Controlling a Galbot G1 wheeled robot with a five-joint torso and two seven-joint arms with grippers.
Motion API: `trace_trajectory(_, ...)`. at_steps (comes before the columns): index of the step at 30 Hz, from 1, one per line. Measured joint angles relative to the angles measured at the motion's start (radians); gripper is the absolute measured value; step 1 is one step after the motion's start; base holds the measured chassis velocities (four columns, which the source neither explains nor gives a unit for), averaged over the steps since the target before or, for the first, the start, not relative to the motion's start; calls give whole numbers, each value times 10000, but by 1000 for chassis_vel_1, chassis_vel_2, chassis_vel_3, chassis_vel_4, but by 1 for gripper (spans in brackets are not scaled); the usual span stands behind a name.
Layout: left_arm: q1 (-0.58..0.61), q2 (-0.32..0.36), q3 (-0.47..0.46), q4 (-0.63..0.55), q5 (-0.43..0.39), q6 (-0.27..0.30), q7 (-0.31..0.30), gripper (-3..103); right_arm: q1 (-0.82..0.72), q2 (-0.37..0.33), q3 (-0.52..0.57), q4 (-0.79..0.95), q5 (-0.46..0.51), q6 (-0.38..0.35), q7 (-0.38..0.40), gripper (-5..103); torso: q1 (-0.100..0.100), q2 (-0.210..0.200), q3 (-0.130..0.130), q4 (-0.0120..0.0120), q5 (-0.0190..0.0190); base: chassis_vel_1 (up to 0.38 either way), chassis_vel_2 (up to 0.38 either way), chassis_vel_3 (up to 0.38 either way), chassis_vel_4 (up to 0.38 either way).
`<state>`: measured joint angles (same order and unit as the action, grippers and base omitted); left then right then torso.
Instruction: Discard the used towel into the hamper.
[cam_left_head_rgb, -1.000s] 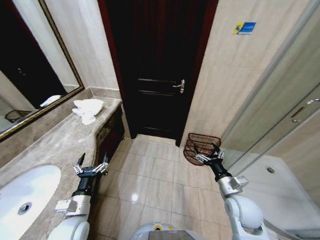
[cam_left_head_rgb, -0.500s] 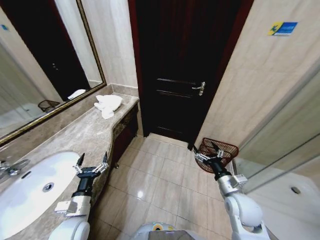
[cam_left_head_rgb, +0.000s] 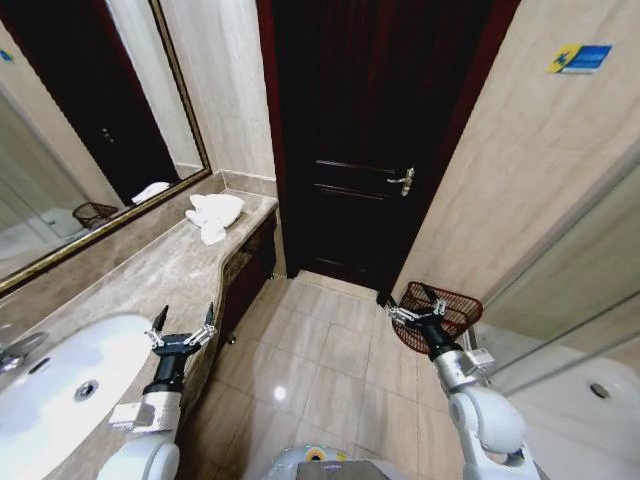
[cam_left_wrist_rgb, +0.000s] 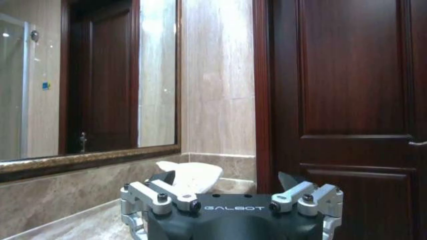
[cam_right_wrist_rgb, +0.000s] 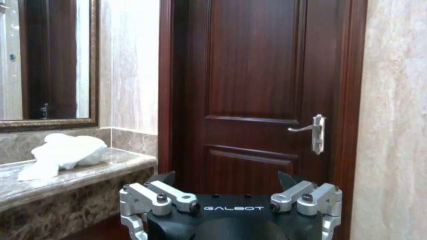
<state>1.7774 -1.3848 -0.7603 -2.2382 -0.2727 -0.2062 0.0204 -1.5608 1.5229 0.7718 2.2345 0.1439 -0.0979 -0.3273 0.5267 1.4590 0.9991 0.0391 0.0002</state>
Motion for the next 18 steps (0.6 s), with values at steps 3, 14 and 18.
trace_trajectory(3, 23, 1, -10, 11, 20, -30, 51, 100, -10, 2, -4, -27, -33, 2, -14, 100, -1, 0, 0, -2, -2, -125, 153, 165, -135)
trace_trajectory(14, -4, -6, -11, 90, 41, -163, 82, 100, -23, 27, -1, -51, -54, 3, -40, 100, -8, 2, -3, -1, -2, -89, 155, 154, -80)
trace_trajectory(18, 5, -19, -9, 105, 41, -216, 82, 100, -53, 34, 1, -59, -56, 18, -43, 100, -6, 2, -2, 0, 0, -82, 231, 213, -69)
